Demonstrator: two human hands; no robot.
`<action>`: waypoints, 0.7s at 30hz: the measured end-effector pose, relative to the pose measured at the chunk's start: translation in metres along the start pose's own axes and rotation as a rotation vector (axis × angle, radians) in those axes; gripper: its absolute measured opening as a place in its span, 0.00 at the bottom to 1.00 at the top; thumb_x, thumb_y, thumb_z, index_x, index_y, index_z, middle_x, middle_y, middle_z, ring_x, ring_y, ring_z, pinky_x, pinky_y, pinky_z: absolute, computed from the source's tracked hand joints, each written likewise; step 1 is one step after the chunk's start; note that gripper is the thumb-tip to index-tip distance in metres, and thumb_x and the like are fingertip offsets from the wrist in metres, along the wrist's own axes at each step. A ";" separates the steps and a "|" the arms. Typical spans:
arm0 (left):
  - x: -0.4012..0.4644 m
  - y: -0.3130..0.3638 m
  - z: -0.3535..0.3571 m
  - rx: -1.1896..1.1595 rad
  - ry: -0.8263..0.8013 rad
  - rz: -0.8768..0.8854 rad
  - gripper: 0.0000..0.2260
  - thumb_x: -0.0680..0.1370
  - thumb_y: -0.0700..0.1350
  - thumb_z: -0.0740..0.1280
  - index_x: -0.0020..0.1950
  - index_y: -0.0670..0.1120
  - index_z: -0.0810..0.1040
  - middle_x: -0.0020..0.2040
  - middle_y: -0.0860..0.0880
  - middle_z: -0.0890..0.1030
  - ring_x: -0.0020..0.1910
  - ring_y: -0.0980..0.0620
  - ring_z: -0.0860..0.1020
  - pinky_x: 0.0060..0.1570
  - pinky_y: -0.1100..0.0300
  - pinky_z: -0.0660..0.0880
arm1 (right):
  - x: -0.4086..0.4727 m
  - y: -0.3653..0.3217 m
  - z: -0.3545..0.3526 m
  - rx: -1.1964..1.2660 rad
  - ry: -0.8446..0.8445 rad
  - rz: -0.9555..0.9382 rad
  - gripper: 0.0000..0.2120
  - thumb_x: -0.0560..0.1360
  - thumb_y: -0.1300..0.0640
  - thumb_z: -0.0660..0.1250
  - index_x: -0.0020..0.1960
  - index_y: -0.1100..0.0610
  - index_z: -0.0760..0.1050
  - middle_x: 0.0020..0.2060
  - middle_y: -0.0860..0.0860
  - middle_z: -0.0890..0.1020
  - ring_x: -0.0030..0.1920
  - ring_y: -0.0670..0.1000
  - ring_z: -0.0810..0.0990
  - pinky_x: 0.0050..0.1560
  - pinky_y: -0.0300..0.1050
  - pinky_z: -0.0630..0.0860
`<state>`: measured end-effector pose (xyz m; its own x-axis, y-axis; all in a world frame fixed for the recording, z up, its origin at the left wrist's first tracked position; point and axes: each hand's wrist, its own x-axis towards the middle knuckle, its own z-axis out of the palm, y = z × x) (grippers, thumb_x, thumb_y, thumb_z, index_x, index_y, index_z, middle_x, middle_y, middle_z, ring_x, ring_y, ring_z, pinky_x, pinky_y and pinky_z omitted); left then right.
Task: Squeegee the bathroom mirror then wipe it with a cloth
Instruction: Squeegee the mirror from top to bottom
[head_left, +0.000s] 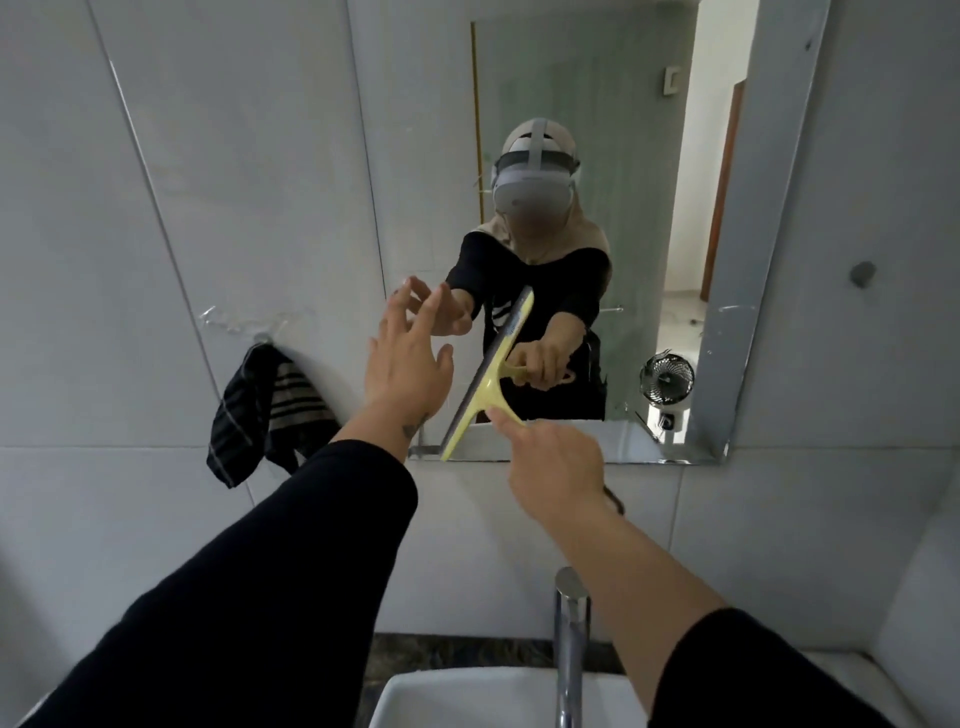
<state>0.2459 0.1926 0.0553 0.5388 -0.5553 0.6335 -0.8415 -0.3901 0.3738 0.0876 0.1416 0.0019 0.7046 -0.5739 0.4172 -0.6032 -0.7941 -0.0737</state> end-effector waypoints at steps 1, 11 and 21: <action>-0.002 0.001 0.004 -0.001 -0.005 0.005 0.30 0.78 0.46 0.62 0.76 0.58 0.52 0.78 0.50 0.47 0.75 0.43 0.57 0.68 0.40 0.64 | 0.000 0.008 -0.003 -0.043 0.006 -0.015 0.31 0.78 0.63 0.55 0.75 0.41 0.53 0.37 0.52 0.69 0.36 0.53 0.70 0.33 0.45 0.66; -0.012 0.030 0.037 0.050 -0.017 0.065 0.33 0.78 0.45 0.64 0.77 0.56 0.49 0.78 0.47 0.41 0.77 0.43 0.44 0.72 0.36 0.53 | -0.003 0.056 -0.016 -0.203 0.051 -0.026 0.32 0.76 0.64 0.55 0.74 0.38 0.55 0.31 0.50 0.64 0.33 0.53 0.69 0.27 0.44 0.60; -0.012 0.038 0.071 0.041 0.069 0.051 0.41 0.76 0.45 0.68 0.77 0.57 0.41 0.77 0.47 0.35 0.76 0.43 0.37 0.72 0.38 0.54 | -0.003 0.091 -0.009 -0.216 0.102 -0.001 0.32 0.77 0.62 0.53 0.73 0.34 0.53 0.35 0.50 0.72 0.33 0.53 0.71 0.27 0.42 0.59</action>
<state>0.2104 0.1324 0.0133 0.4898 -0.5242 0.6966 -0.8649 -0.3929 0.3124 0.0275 0.0729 0.0019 0.6707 -0.5411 0.5074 -0.6761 -0.7273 0.1182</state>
